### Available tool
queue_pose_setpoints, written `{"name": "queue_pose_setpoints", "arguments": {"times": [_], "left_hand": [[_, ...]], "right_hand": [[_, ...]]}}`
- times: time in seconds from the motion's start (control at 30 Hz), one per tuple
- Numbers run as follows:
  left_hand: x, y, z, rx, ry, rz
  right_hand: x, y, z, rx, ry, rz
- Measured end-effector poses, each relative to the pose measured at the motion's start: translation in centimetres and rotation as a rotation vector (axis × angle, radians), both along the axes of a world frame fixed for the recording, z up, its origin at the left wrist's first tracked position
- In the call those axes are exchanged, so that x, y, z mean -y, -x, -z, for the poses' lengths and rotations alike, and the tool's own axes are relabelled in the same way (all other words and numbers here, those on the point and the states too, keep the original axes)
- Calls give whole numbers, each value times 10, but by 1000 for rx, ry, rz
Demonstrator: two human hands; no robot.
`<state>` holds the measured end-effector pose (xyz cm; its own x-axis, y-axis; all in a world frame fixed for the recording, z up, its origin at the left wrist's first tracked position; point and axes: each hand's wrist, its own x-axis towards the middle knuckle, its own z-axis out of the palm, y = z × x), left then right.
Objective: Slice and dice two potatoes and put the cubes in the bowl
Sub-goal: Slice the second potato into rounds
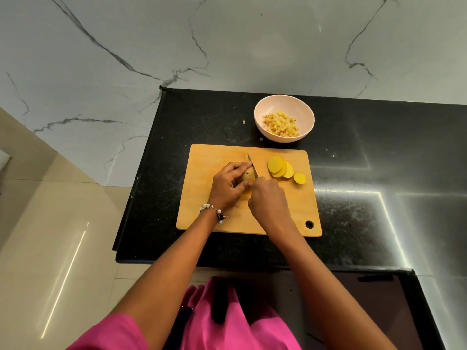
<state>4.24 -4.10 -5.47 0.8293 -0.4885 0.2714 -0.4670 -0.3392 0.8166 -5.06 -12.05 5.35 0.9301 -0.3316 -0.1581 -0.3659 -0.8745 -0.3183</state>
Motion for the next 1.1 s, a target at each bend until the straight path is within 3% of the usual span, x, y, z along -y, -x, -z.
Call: {"name": "queue_pose_setpoints", "arguments": {"times": [0.87,1.1], "left_hand": [[2,0,2,-13,-2,-64],[0,2,0,-32,-6,-81]], "right_hand": [[-8,23,47,-34,32,5],[23,36,62,-61,158,-41]]}}
